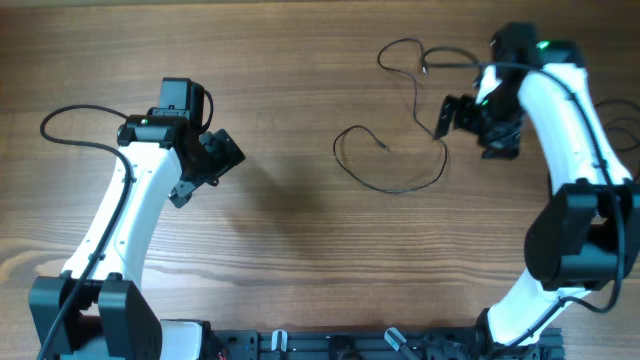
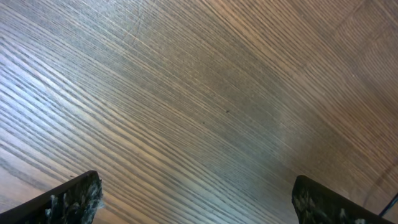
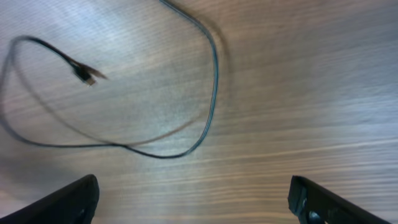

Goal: Untangle cables

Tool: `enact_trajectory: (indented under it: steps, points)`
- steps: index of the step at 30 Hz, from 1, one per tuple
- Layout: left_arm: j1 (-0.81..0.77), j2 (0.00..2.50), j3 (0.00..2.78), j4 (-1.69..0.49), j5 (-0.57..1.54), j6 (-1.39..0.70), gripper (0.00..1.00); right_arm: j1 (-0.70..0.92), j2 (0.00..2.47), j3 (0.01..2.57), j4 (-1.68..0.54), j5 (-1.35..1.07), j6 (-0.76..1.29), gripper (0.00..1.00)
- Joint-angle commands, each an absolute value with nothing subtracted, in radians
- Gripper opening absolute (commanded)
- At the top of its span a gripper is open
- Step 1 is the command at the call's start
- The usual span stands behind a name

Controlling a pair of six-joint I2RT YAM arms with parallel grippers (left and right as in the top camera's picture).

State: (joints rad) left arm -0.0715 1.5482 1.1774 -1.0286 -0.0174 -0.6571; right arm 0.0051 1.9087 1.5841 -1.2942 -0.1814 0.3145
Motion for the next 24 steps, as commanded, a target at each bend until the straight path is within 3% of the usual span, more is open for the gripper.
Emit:
enact_trajectory:
  steps: [1, 5, 11, 16, 17, 20, 24]
  points:
    - [-0.070, 1.554, 1.176, -1.029, -0.016, -0.660, 1.00, 0.061, 1.924, 1.449, -1.219, -0.165, 0.470, 1.00]
    - [-0.070, 1.554, 1.176, -1.030, -0.016, -0.659, 1.00, 0.108, 1.924, 1.333, -1.106, -0.165, 0.583, 0.96]
    - [-0.070, 1.554, 1.176, -1.029, -0.016, -0.659, 1.00, 0.132, 1.924, 1.223, -0.911, -0.161, 0.636, 0.71]
    - [-0.072, 1.554, 1.176, -0.997, -0.016, -0.569, 1.00, 0.156, 1.924, 1.153, -0.807, -0.165, 0.665, 0.67]
    - [-0.075, 1.554, 1.175, -0.986, -0.016, -0.525, 1.00, 0.163, 1.924, 1.151, -0.803, -0.165, 0.665, 0.61]
    - [-0.091, 1.554, 1.176, -0.979, -0.008, -0.436, 1.00, 0.168, 1.924, 1.151, -0.801, -0.173, 0.665, 0.26]
    - [-0.112, 1.554, 1.175, -0.976, 0.003, -0.423, 1.00, 0.174, 1.924, 1.151, -0.805, -0.209, 0.661, 0.08]
